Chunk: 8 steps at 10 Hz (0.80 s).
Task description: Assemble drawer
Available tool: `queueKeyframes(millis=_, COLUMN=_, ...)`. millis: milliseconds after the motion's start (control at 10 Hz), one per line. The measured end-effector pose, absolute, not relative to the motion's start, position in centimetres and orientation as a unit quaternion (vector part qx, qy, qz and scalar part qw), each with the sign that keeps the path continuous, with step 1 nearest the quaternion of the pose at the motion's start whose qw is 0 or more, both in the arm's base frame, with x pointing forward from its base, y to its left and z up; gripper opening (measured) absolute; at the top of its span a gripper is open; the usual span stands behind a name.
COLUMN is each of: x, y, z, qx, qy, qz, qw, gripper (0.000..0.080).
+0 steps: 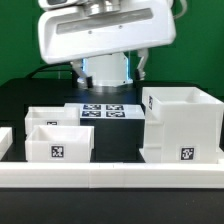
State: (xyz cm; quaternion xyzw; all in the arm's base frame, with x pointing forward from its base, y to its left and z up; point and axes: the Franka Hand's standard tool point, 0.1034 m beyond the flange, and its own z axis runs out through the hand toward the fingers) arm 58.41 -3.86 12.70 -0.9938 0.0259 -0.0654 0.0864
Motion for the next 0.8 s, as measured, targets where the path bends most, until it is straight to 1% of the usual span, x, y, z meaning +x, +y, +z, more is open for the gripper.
queueKeyframes(millis=100, x=58.4, y=-4.7, z=12.2, qx=-0.994, qy=0.027, qz=-0.063, qw=0.085, gripper=0.0648)
queueKeyframes(millis=500, x=58.4, y=-4.3, z=12.2, qx=-0.994, qy=0.028, qz=-0.062, qw=0.086, gripper=0.0648)
queueKeyframes(millis=600, x=58.1, y=-4.1, z=11.6, qx=-0.995, qy=0.017, qz=-0.057, qw=0.074, gripper=0.0648)
queueKeyframes(millis=800, x=57.3, y=-4.9, z=9.6, qx=-0.997, qy=0.002, qz=-0.064, qw=0.040, gripper=0.0648)
